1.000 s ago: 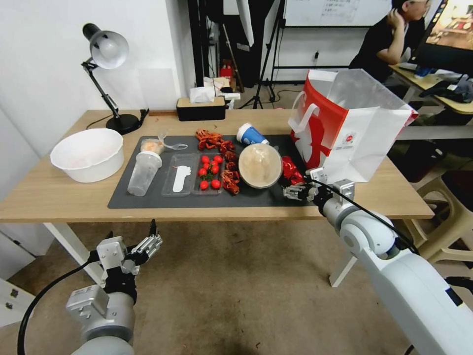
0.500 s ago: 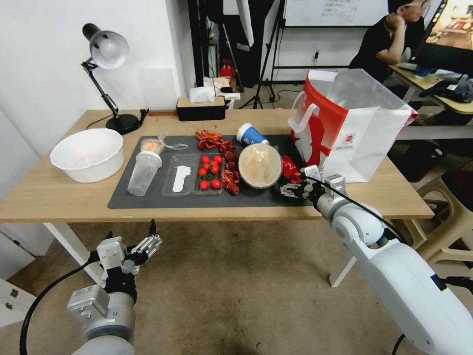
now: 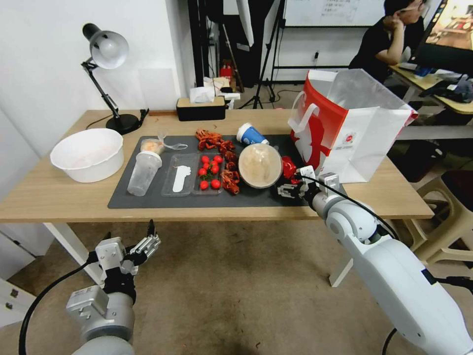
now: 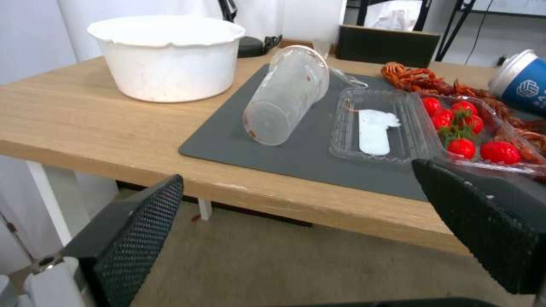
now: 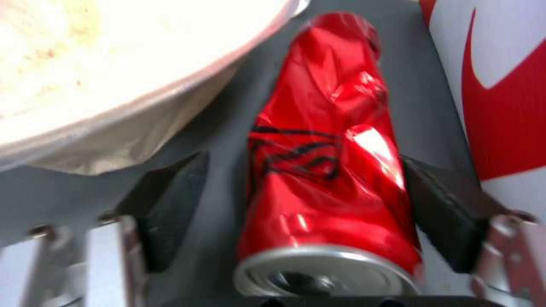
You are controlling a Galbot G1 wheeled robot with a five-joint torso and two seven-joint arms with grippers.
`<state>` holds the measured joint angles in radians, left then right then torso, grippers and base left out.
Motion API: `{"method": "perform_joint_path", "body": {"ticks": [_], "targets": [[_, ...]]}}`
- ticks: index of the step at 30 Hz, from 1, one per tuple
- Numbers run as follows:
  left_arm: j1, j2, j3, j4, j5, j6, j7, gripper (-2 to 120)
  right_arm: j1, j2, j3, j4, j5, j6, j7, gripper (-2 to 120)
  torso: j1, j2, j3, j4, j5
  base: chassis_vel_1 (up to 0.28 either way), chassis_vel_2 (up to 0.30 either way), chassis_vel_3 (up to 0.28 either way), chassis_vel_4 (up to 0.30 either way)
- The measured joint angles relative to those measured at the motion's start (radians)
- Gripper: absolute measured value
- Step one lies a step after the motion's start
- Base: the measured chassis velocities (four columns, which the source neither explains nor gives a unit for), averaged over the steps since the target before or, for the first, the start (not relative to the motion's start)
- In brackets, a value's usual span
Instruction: Pick up the trash from the table and place it into the takeout bag.
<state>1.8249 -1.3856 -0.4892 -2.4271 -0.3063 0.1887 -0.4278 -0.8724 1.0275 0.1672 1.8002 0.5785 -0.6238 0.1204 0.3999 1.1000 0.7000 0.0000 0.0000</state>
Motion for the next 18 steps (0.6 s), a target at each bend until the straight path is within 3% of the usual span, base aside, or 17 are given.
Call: {"method": "perform_joint_path", "body": {"ticks": [1,2,11,18], "targets": [[0.001,-0.001,0.001,0.000,0.002,-0.001,0.000,100,-0.006,0.002,0.004,0.000,0.002,0.000,0.003,73,0.000,0.000,0.000,0.0000,0.0000,0.000,0.000,0.000,0.000],[0.003,-0.001,0.003,0.000,0.004,-0.004,0.000,100,-0.019,0.004,0.013,0.005,0.003,0.000,0.008,59,0.000,0.000,0.000,0.0000,0.0000,0.000,0.000,0.000,0.000],[0.005,0.000,0.003,0.000,0.008,-0.011,0.000,100,-0.053,-0.001,0.045,0.039,0.022,0.006,0.033,55,0.000,0.000,0.000,0.0000,0.0001,0.000,0.000,0.000,0.000],[0.009,0.003,-0.001,-0.005,0.015,-0.016,0.000,100,-0.150,-0.069,0.122,0.184,0.061,0.008,0.026,55,0.000,0.000,0.000,-0.0002,0.0003,0.000,0.000,0.000,0.000]]}}
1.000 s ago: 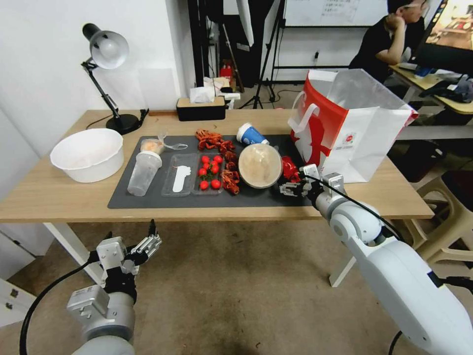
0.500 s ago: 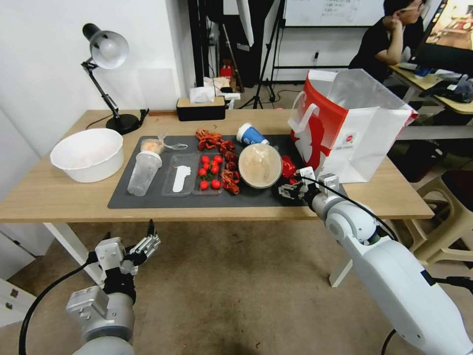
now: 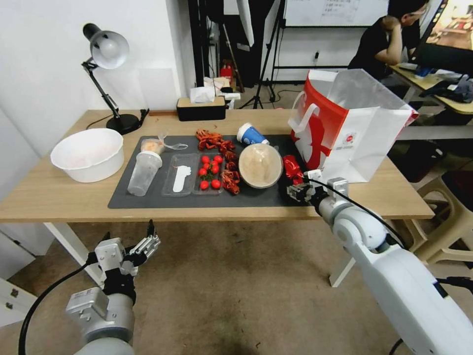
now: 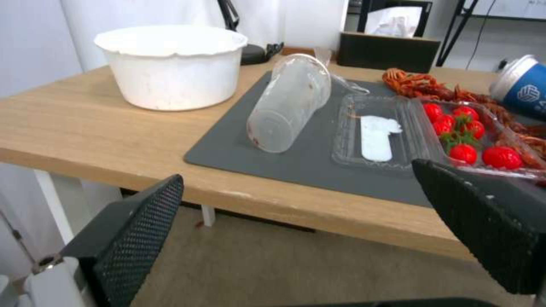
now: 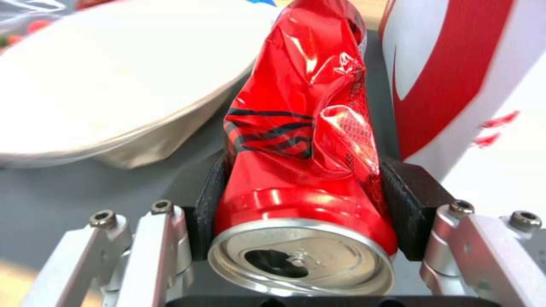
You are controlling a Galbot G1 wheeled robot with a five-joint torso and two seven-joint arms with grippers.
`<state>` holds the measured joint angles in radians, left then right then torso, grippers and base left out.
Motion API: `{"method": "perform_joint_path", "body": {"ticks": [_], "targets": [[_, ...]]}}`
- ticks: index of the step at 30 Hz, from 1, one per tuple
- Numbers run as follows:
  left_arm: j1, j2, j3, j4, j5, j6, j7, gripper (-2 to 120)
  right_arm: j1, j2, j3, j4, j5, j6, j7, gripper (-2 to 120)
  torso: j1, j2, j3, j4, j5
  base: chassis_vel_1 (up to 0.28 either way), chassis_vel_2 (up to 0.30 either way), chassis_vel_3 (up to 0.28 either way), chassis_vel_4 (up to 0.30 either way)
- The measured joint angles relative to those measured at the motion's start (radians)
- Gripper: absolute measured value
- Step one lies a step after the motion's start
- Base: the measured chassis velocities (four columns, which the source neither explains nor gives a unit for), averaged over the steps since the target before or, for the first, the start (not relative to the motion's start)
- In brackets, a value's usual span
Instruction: Pick up the trash from the table and place it into the takeout bag.
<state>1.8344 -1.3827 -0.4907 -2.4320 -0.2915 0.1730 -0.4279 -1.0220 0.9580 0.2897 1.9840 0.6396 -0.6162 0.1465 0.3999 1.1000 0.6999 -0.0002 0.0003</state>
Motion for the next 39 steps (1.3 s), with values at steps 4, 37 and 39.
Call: {"method": "perform_joint_path", "body": {"ticks": [4,37,39], "targets": [[0.000,0.000,-0.002,0.000,0.009,-0.005,0.003,100,-0.068,-0.049,0.040,0.096,0.020,-0.004,0.002,55,0.000,0.000,0.000,-0.0001,-0.0005,0.000,0.000,0.000,0.000],[0.015,0.003,-0.025,-0.015,0.013,-0.019,0.004,100,0.490,-0.258,-0.004,-0.140,0.330,0.055,0.157,72,0.000,0.000,0.000,0.0001,-0.0001,0.000,0.000,0.000,0.000],[0.015,0.003,-0.025,-0.015,0.013,-0.019,0.004,100,0.490,-0.254,-0.005,-0.147,0.326,0.055,0.156,76,0.000,0.000,0.000,0.0001,0.0000,0.000,0.000,0.000,0.000]]}}
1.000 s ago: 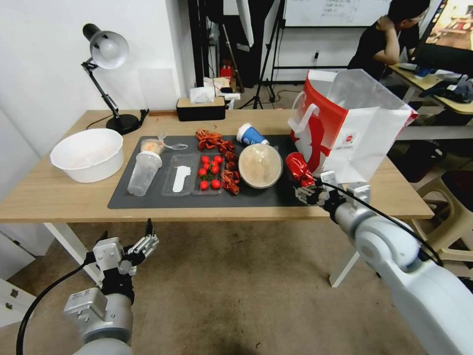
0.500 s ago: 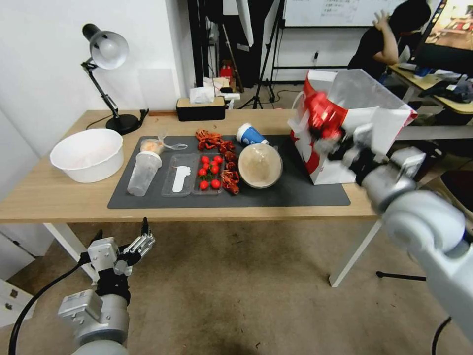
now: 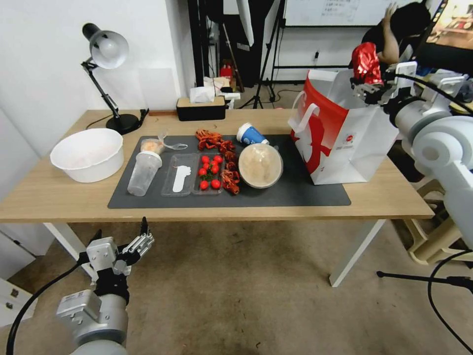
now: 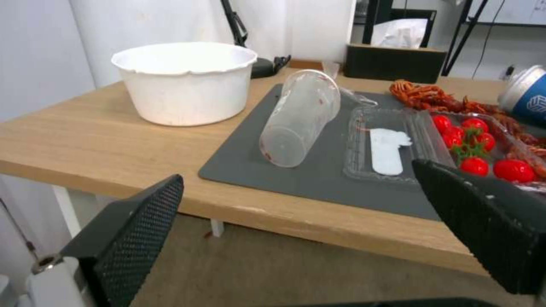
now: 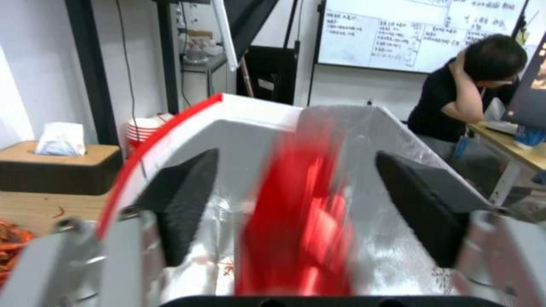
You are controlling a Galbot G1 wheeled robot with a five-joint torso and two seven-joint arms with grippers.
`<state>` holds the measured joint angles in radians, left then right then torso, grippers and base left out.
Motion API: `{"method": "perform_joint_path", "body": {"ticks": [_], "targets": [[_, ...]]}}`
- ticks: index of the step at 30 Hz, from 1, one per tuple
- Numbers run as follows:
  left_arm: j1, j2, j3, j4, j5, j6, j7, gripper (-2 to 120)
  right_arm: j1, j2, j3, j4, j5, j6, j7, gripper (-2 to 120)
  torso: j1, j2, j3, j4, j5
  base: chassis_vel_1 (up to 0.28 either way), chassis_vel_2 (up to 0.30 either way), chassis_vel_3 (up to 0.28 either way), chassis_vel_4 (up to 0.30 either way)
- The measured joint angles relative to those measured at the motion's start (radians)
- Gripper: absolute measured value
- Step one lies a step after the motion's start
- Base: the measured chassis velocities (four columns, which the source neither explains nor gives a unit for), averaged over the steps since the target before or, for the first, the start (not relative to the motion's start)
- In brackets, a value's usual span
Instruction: Pick up the trash from the table and place it into the takeout bag.
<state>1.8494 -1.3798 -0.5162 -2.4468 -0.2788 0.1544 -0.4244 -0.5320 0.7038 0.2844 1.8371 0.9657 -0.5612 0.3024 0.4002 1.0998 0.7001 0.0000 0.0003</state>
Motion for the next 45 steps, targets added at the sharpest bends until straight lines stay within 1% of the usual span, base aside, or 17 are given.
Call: {"method": "perform_joint_path", "body": {"ticks": [4,6,12,19,23,25,26,29,30,32,33,36,37,40,41,44,45], "targets": [[0.002,0.000,-0.003,0.000,0.000,0.000,0.000,100,-0.001,0.004,0.000,-0.009,-0.008,0.000,-0.002,86,0.000,0.000,0.000,0.0000,-0.0002,0.000,0.000,0.000,0.000],[0.004,0.001,-0.007,0.000,0.000,0.000,0.000,100,-0.002,0.006,0.000,-0.011,-0.012,0.003,-0.006,98,0.000,0.000,0.000,0.0000,0.0000,0.000,0.000,0.000,0.000],[0.004,0.004,-0.017,-0.002,-0.003,-0.001,0.001,100,-0.008,0.003,0.002,0.011,-0.009,0.028,-0.016,100,0.000,0.000,0.000,0.0000,-0.0003,0.000,0.000,0.000,0.000],[0.003,0.004,-0.017,-0.005,-0.005,-0.001,0.001,100,-0.008,0.003,0.003,0.037,0.010,0.028,-0.008,100,0.000,0.000,0.000,0.0000,-0.0003,0.000,0.000,0.000,0.000],[0.005,0.004,-0.023,-0.008,-0.009,-0.001,0.001,100,-0.030,0.003,0.002,0.092,0.052,0.052,-0.010,100,0.000,0.000,0.000,0.0001,-0.0003,0.000,0.000,0.000,0.000],[0.004,0.004,-0.025,-0.008,-0.011,-0.002,0.002,100,-0.096,0.001,0.011,0.176,0.085,0.099,-0.025,100,0.000,0.000,0.000,0.0001,-0.0003,0.000,0.000,0.000,0.000],[0.004,0.004,-0.025,-0.008,-0.011,-0.002,0.002,100,-0.096,0.001,0.011,0.176,0.085,0.099,-0.025,100,0.000,0.000,0.000,0.0001,-0.0003,0.000,0.000,0.000,0.000],[0.003,0.001,-0.025,-0.008,-0.012,-0.003,0.003,100,-0.194,-0.024,0.022,0.261,0.095,0.138,-0.033,100,0.000,0.000,0.000,-0.0001,-0.0002,0.000,0.000,0.000,0.000],[0.003,0.001,-0.025,-0.008,-0.012,-0.003,0.003,100,-0.194,-0.024,0.022,0.261,0.095,0.138,-0.033,100,0.000,0.000,0.000,-0.0001,-0.0002,0.000,0.000,0.000,0.000],[0.000,0.000,-0.028,-0.004,-0.016,-0.004,0.003,100,-0.281,-0.033,0.027,0.326,0.065,0.163,-0.023,100,0.000,0.000,0.000,0.0001,-0.0005,0.000,0.000,0.000,0.000],[0.000,0.000,-0.028,-0.004,-0.016,-0.004,0.003,100,-0.281,-0.033,0.027,0.326,0.065,0.163,-0.023,100,0.000,0.000,0.000,0.0001,-0.0005,0.000,0.000,0.000,0.000],[-0.002,-0.002,-0.026,-0.003,-0.017,-0.005,0.003,100,-0.414,-0.027,0.051,0.369,-0.029,0.232,-0.016,100,0.000,0.000,0.000,0.0000,-0.0002,0.000,0.000,0.000,0.000],[-0.002,-0.002,-0.026,-0.003,-0.017,-0.005,0.003,100,-0.414,-0.027,0.051,0.369,-0.029,0.232,-0.016,100,0.000,0.000,0.000,0.0000,-0.0002,0.000,0.000,0.000,0.000],[0.000,-0.007,-0.022,-0.002,-0.014,-0.010,0.004,100,-0.589,-0.003,0.091,0.387,-0.164,0.361,-0.028,100,0.000,0.000,0.000,0.0001,-0.0006,0.000,0.000,0.000,0.000],[0.000,-0.007,-0.022,-0.002,-0.014,-0.010,0.004,100,-0.589,-0.003,0.091,0.387,-0.164,0.361,-0.028,100,0.000,0.000,0.000,0.0001,-0.0006,0.000,0.000,0.000,0.000],[0.003,-0.008,-0.022,0.000,-0.012,-0.016,0.004,100,-0.780,0.060,0.107,0.349,-0.312,0.561,-0.075,100,0.000,0.000,0.000,-0.0003,0.0001,0.000,0.000,0.000,0.000],[0.003,-0.008,-0.022,0.000,-0.012,-0.016,0.004,100,-0.780,0.060,0.107,0.349,-0.312,0.561,-0.075,100,0.000,0.000,0.000,-0.0003,0.0001,0.000,0.000,0.000,0.000]]}}
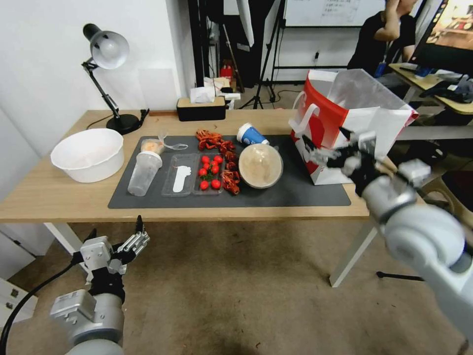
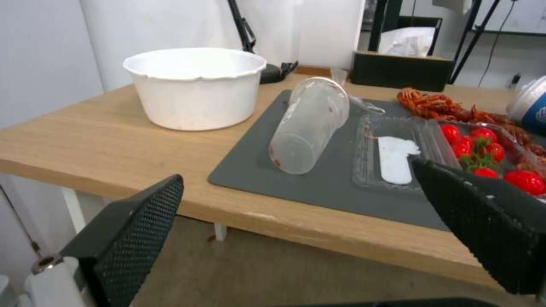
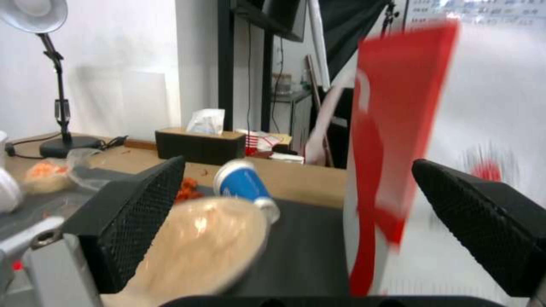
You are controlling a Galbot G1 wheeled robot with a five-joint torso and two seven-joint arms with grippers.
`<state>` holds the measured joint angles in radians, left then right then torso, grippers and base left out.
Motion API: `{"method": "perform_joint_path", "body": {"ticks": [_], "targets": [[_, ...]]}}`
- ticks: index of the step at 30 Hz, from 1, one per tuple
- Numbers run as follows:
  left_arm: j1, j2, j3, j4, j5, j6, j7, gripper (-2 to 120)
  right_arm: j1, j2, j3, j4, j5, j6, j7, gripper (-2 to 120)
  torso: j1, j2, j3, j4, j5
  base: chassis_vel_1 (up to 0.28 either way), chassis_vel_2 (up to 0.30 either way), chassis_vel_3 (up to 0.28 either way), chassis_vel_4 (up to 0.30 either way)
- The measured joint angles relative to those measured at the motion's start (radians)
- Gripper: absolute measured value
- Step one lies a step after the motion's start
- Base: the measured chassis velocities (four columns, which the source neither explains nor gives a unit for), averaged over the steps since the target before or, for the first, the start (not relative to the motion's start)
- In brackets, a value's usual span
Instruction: Pick up the trash from the table and place it into the takeout bag.
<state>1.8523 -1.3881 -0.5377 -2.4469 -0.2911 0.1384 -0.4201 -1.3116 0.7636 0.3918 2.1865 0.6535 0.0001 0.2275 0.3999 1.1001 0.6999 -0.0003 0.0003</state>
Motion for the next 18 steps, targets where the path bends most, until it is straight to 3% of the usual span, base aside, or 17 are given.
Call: {"method": "perform_joint_path", "body": {"ticks": [2,6,11,18], "targets": [[0.000,0.002,-0.002,0.002,-0.002,-0.001,0.001,100,-0.095,0.060,0.007,-0.022,-0.056,0.079,-0.018,100,0.000,0.000,0.000,0.0000,-0.0003,0.000,0.000,0.000,0.000],[0.002,0.007,-0.001,0.003,-0.022,0.008,0.003,100,-0.177,0.143,0.008,-0.050,-0.122,0.128,-0.035,100,0.000,0.000,0.000,0.0003,-0.0003,0.000,0.000,0.000,0.000],[0.001,0.008,0.006,0.011,-0.013,0.004,0.005,100,-0.233,0.202,-0.007,-0.062,-0.148,0.129,-0.041,100,0.000,0.000,0.000,0.0002,-0.0005,0.000,0.000,0.000,0.000],[-0.001,0.010,0.005,0.013,-0.011,0.001,0.005,100,-0.234,0.214,-0.017,-0.064,-0.153,0.104,-0.041,100,0.000,0.000,0.000,0.0004,-0.0004,0.000,0.000,0.000,0.000]]}}
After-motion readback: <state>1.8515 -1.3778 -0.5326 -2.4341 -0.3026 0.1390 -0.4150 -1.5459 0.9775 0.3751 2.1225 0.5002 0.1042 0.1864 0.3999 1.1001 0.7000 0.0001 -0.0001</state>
